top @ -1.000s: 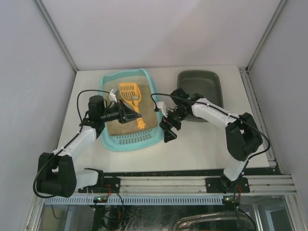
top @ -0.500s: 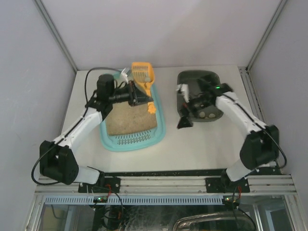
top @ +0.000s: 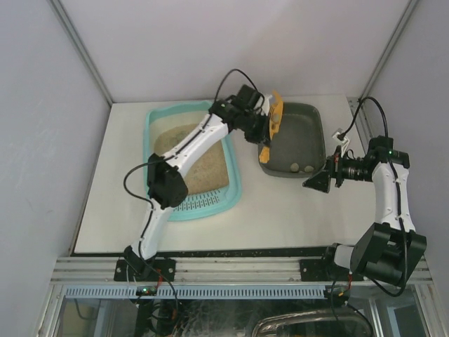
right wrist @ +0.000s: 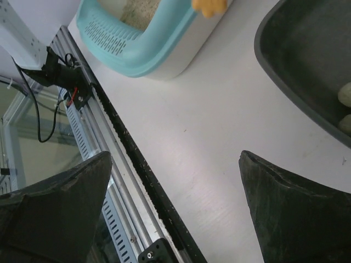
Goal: Clean the litter box
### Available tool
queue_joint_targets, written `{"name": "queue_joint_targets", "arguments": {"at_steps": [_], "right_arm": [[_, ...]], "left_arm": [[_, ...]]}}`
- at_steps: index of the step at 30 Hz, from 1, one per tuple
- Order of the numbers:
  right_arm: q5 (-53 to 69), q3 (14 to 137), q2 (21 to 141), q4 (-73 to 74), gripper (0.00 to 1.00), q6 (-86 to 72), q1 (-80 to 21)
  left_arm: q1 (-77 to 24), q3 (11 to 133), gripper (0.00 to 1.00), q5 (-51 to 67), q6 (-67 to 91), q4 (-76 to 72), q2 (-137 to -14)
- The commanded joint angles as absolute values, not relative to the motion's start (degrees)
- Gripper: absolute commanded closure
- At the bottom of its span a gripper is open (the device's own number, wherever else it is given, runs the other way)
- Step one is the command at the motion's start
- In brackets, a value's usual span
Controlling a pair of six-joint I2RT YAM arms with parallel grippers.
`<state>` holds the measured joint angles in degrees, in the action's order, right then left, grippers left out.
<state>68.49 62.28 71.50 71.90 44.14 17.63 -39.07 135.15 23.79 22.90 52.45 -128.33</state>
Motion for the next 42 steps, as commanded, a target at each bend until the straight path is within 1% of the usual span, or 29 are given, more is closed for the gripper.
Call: {"name": "queue_joint_targets", "arguments": {"at_steps": [1,6,11,14,19,23,28,33,37,39,42], "right_arm": [[73.47,64.07,71.63,71.12,0.00,46.35,19.02],[73.00,63.81,72.07,69.70,0.00,44.77,17.12],[71.23,63.28,71.95,67.25,0.00,42.38,14.66],[70.20,63.04,71.92,65.94,0.00,41.43,13.63],[68.61,62.38,71.26,63.55,0.00,39.51,12.36],[67.16,61.50,70.13,61.41,0.00,38.01,11.43],[64.70,61.05,69.89,59.11,0.00,36.07,7.52],[56.46,60.74,70.90,49.67,0.00,29.83,0.53],[51.64,64.95,73.88,41.55,0.00,29.46,-4.69],[50.44,67.76,76.55,36.56,0.00,27.86,-6.55],[51.45,72.59,81.78,29.74,0.00,22.75,-8.25]], "left_arm": [[-40.92,140.58,1.00,12.48,20.82,58.58,-134.22],[-45.38,141.77,1.00,-1.86,16.19,58.65,-139.29],[-49.42,139.71,1.00,-11.62,6.80,57.32,-139.74],[-50.67,139.69,1.00,-14.92,3.47,57.55,-139.73],[-50.21,139.22,1.00,-11.21,5.68,57.63,-134.91],[-48.05,135.85,1.00,-5.13,11.10,57.20,-124.09],[-40.60,129.24,1.00,0.84,24.93,59.03,-111.41],[-31.01,115.94,1.00,10.32,41.31,63.06,-103.56],[-28.13,102.43,1.00,11.76,51.33,59.98,-97.93],[-25.82,98.83,1.00,14.66,55.03,57.63,-97.56],[-25.02,98.83,1.00,18.27,59.34,59.33,-100.25]]}}
